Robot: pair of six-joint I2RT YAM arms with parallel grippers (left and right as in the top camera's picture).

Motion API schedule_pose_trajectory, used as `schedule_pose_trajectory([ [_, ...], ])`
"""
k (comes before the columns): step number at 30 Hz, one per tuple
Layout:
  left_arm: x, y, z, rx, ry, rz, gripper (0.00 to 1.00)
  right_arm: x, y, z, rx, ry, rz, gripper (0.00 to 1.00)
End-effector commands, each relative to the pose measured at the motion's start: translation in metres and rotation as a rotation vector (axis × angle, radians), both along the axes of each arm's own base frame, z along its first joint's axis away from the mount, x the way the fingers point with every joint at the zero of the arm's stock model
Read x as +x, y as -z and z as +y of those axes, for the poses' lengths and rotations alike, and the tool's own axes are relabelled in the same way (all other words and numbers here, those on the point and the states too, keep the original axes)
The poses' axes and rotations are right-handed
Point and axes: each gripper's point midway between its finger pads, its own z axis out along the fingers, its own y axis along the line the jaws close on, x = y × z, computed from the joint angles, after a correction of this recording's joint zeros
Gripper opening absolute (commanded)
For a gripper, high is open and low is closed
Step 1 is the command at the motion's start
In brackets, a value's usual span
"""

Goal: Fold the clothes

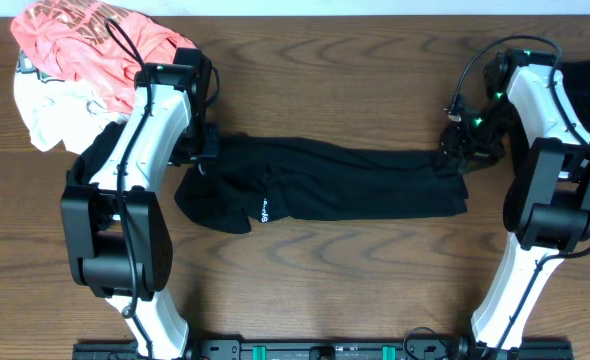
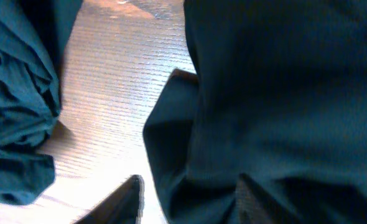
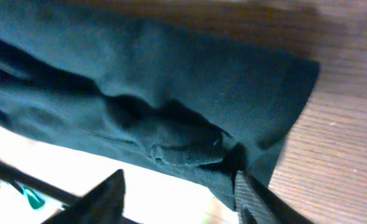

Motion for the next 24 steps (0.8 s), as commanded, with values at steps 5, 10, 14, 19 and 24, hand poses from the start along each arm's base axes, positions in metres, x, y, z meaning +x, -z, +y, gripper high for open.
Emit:
schedule_pose_trajectory([
  [5, -0.005, -0.002, 0.004, 0.017, 0.000, 0.009, 0.62, 0.005, -0.010, -0.008, -0.016, 0.016, -0.041, 0.60],
  [10, -0.003, -0.004, 0.004, 0.016, -0.001, -0.001, 0.62, 0.018, -0.024, -0.012, -0.014, 0.029, -0.090, 0.59],
  [14, 0.005, -0.016, 0.003, 0.012, -0.013, -0.044, 0.62, 0.034, -0.050, -0.011, 0.000, 0.035, -0.156, 0.63],
  [19, 0.012, -0.045, 0.004, -0.001, -0.041, -0.145, 0.64, 0.046, -0.072, -0.003, 0.050, 0.043, -0.214, 0.70],
  [24, 0.008, -0.069, -0.010, -0.091, -0.036, -0.209, 0.70, 0.044, -0.075, 0.000, 0.102, 0.046, -0.212, 0.74],
])
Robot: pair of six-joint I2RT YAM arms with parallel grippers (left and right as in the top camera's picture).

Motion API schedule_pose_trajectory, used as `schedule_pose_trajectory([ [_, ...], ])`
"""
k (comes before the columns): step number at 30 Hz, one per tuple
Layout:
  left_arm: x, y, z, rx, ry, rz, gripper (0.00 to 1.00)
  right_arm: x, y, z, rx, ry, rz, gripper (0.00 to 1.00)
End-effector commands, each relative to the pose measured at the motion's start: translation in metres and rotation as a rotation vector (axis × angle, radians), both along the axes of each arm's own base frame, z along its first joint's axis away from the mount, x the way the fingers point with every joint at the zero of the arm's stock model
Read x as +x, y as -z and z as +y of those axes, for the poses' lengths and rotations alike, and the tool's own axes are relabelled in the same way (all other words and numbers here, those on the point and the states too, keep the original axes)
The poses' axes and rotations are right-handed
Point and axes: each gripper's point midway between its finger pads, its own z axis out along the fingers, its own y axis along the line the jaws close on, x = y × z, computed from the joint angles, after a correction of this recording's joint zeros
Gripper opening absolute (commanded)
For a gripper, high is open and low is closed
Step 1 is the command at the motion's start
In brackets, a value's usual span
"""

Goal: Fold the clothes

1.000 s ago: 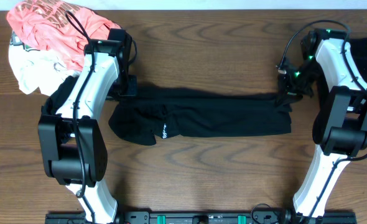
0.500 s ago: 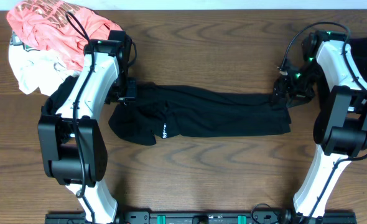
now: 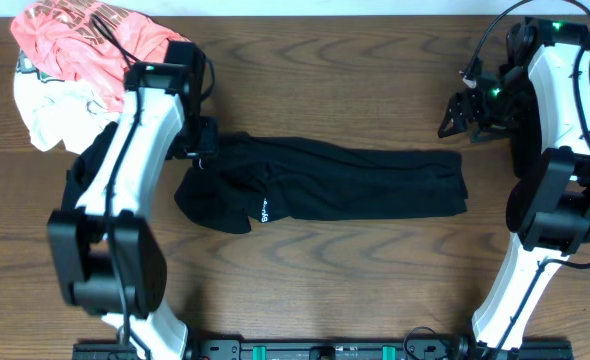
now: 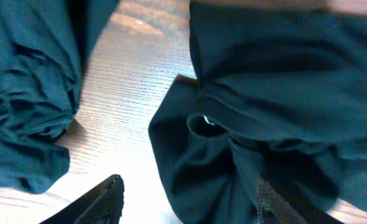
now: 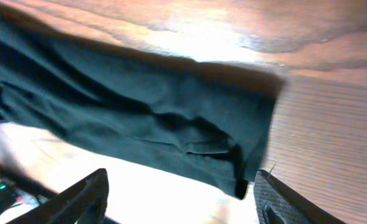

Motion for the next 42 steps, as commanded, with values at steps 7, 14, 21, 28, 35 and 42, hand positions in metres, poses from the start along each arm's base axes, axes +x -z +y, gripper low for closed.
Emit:
schedule_pose_trajectory([
  [7, 0.008, -0.044, -0.035, -0.222, 0.025, -0.137, 0.74, -0.001, -0.014, -0.019, 0.049, 0.055, -0.036, 0.79],
  [14, 0.019, -0.047, -0.040, -0.243, 0.042, -0.181, 0.80, -0.014, 0.004, -0.034, 0.050, 0.052, 0.005, 0.79],
  [21, 0.039, -0.055, -0.051, -0.289, 0.112, -0.269, 0.82, -0.026, 0.042, -0.039, 0.038, 0.051, 0.043, 0.79],
  [28, 0.046, -0.057, -0.051, -0.291, 0.116, -0.301, 0.82, -0.036, 0.071, -0.035, 0.043, 0.049, 0.060, 0.79],
  [35, 0.049, -0.057, -0.051, -0.288, 0.128, -0.312, 0.82, -0.038, 0.084, -0.024, 0.096, 0.047, 0.048, 0.77],
  [42, 0.051, -0.058, -0.052, -0.288, 0.129, -0.321, 0.82, -0.042, 0.089, 0.000, 0.126, 0.002, 0.057, 0.71],
])
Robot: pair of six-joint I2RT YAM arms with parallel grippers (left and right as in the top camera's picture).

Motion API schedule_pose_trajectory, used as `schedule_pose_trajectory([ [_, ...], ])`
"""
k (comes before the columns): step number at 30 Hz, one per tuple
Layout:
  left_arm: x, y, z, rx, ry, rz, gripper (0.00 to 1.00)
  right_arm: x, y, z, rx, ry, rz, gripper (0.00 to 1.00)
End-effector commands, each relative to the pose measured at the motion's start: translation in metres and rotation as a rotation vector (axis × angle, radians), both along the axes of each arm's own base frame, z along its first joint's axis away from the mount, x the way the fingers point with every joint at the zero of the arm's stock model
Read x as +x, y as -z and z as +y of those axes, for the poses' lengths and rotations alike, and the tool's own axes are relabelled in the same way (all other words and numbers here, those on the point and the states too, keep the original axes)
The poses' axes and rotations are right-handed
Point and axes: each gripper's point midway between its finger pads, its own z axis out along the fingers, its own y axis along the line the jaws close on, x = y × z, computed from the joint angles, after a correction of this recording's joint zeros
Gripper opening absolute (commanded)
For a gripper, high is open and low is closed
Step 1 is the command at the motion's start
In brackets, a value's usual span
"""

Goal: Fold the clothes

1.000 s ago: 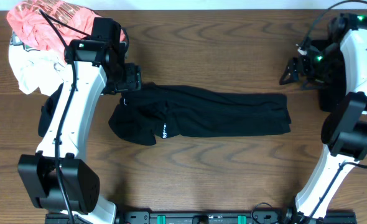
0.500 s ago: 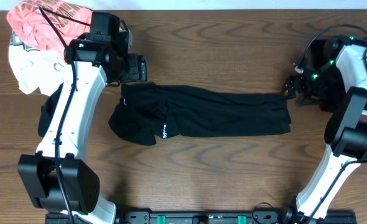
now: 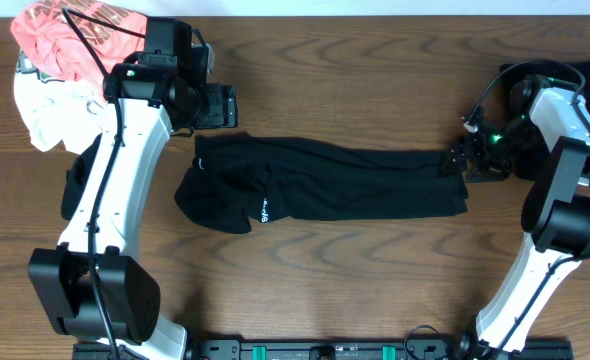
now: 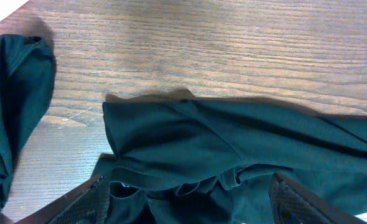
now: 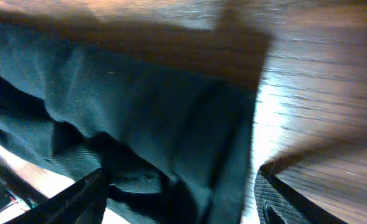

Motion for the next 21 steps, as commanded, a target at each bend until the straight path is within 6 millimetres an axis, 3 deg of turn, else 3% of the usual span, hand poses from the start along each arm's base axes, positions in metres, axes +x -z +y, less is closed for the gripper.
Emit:
schedule_pose_trajectory([
  [1, 0.002, -0.003, 0.001, 0.001, 0.013, -0.012, 0.82, 0.000, -0.005, 0.022, 0.032, -0.053, -0.024, 0.68],
  [5, 0.002, -0.002, 0.001, 0.001, 0.013, -0.011, 0.82, 0.000, -0.005, 0.035, 0.032, -0.091, -0.024, 0.57],
  [8, 0.002, -0.002, 0.001, 0.002, 0.013, -0.010, 0.82, 0.000, -0.005, 0.042, 0.033, -0.108, -0.024, 0.42],
  [11, 0.002, -0.002, 0.001, 0.004, 0.012, -0.010, 0.82, 0.000, -0.005, 0.043, 0.034, -0.103, -0.024, 0.19],
  [15, 0.002, -0.002, 0.001, 0.004, 0.012, -0.011, 0.82, 0.003, -0.005, 0.040, 0.032, -0.096, -0.033, 0.01],
  [21, 0.002, -0.002, 0.001, 0.004, 0.011, -0.012, 0.82, 0.010, -0.009, 0.033, 0.027, -0.081, -0.057, 0.01],
])
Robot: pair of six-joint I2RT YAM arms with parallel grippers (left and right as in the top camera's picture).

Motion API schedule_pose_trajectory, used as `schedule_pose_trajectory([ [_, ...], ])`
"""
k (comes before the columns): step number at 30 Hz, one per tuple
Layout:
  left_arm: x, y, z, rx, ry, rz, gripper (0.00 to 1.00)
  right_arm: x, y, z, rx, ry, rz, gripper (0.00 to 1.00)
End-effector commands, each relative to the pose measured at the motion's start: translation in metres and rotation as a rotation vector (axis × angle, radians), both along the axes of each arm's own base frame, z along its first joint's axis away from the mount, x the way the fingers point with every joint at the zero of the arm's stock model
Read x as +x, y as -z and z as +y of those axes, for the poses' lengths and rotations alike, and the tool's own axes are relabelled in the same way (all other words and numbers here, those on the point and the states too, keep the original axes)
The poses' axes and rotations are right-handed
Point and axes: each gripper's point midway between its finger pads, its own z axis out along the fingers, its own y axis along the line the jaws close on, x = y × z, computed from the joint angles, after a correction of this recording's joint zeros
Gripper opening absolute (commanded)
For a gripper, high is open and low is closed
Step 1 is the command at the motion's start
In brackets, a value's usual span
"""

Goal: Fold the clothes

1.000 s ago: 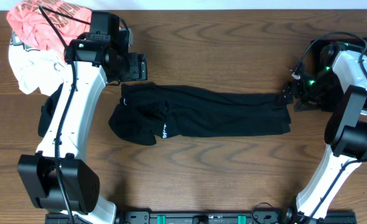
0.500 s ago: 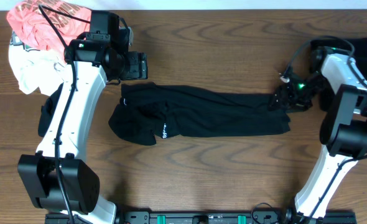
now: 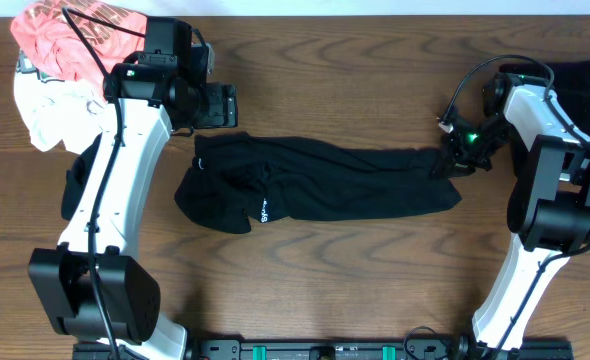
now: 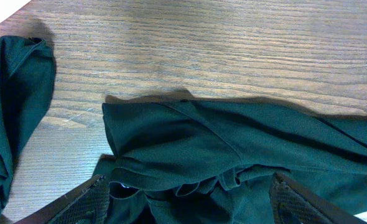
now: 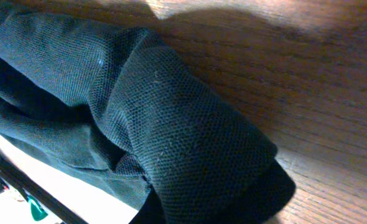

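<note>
A black garment (image 3: 325,185) lies stretched left to right across the middle of the wooden table (image 3: 355,290). My left gripper (image 3: 215,105) hangs open just behind its upper left corner; in the left wrist view the wide-apart fingers (image 4: 87,199) frame the rumpled cloth (image 4: 221,146) below. My right gripper (image 3: 453,150) is down on the garment's upper right corner. In the right wrist view a bunched fold of the cloth (image 5: 171,124) fills the jaws and hides the fingers.
A pile of pink and white clothes (image 3: 65,45) sits at the back left. A dark garment (image 3: 80,180) lies under my left arm, also seen in the left wrist view (image 4: 9,99). Another black cloth (image 3: 587,75) lies at the back right edge.
My right gripper, open at the garment's right edge before, now sits on its upper right corner with cloth bunched in the jaws. The right edge is drawn slightly inward. The left arm is unchanged.
Both grippers were first low on the garment's two ends. Then the right one was open, off the cloth at the back right, the left still low. Later the left was raised and open behind the left corner, the right back at the right end, now shut there.
</note>
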Motion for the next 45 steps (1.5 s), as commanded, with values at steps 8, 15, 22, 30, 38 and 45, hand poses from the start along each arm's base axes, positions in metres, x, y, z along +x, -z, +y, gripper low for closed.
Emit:
schedule_pose_trajectory([
  [8, 0.004, -0.003, 0.001, 0.002, 0.009, -0.019, 0.83, 0.037, -0.042, -0.025, -0.008, 0.073, -0.120, 0.01],
  [15, 0.004, -0.003, 0.001, 0.002, 0.009, -0.019, 0.83, 0.051, -0.065, -0.062, -0.027, 0.151, -0.179, 0.01],
  [22, 0.004, -0.003, 0.001, 0.002, 0.009, -0.019, 0.83, 0.044, -0.063, -0.097, -0.078, 0.210, -0.167, 0.01],
  [30, 0.005, -0.003, 0.001, 0.002, 0.009, -0.023, 0.83, 0.048, -0.082, -0.075, -0.039, 0.175, -0.167, 0.01],
  [38, 0.005, -0.003, 0.001, 0.002, 0.008, -0.023, 0.83, 0.049, -0.091, -0.001, -0.019, 0.082, -0.117, 0.01],
  [45, 0.005, -0.003, 0.005, 0.025, -0.002, -0.025, 0.83, 0.049, -0.090, 0.079, -0.025, -0.012, -0.113, 0.01],
])
